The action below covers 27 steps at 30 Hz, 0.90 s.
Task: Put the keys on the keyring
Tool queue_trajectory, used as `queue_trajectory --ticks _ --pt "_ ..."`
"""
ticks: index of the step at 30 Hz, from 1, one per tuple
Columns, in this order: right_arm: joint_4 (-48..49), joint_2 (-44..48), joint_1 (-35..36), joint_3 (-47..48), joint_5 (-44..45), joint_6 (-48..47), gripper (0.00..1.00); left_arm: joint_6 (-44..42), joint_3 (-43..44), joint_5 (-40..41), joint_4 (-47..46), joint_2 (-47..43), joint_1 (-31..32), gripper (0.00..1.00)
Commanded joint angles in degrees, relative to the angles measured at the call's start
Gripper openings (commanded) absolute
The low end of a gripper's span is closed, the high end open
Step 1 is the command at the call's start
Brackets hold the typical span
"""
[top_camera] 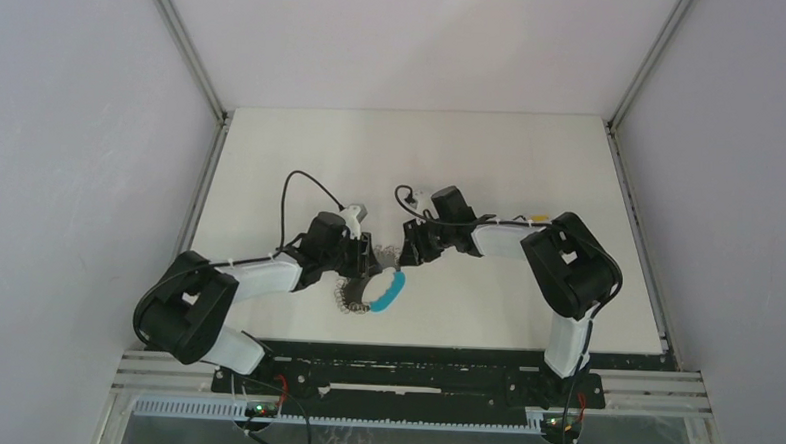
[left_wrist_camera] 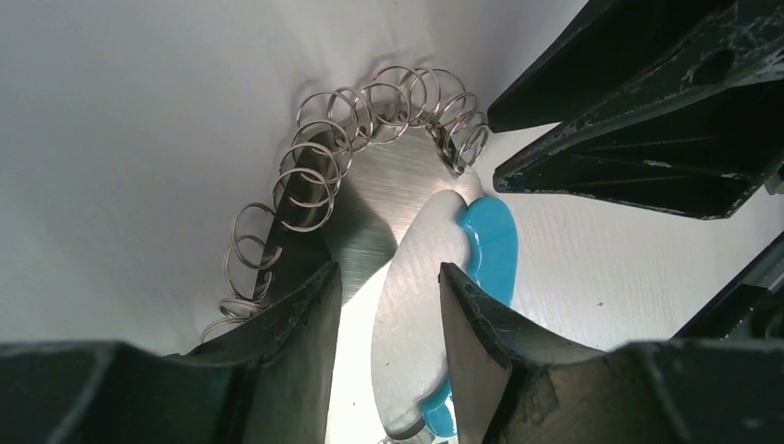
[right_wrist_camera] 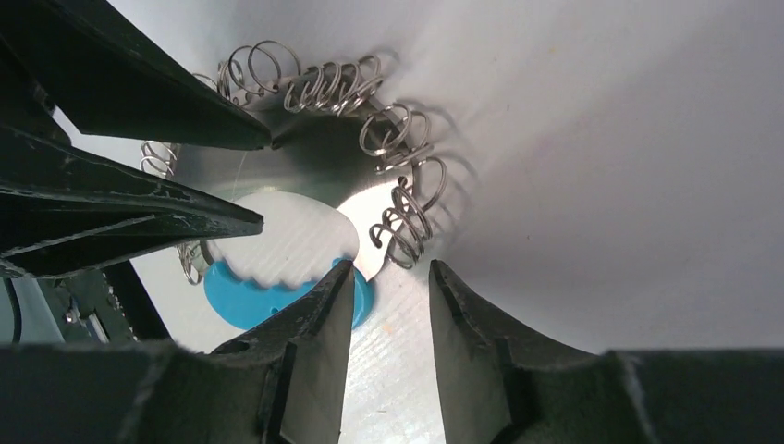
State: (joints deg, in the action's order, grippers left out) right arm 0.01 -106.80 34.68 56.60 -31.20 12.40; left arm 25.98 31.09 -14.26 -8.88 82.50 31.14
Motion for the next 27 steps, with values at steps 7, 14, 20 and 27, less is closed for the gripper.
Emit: queue_trajectory --ticks 7,14,20,27 --pt "3.4 -2.3 0.5 2.3 -3.1 -0.1 0.32 -0.7 -0.4 -1.1 -1.8 1.2 -0.4 0.46" --pt "1.1 0.3 1.1 2.3 -4.0 -2.3 0.24 -1.2 -0.5 -0.5 -1.3 1.7 -0.3 0.46" --pt "-1.0 2.5 1.5 2.3 -2.8 -3.4 0.23 -1.6 -0.6 0.1 -0.1 0.9 -0.4 0.45" --pt "-2.4 3.4 2.3 2.3 0.1 -2.8 0.22 -1.8 -0.3 0.5 0.5 0.7 -0.4 0.45"
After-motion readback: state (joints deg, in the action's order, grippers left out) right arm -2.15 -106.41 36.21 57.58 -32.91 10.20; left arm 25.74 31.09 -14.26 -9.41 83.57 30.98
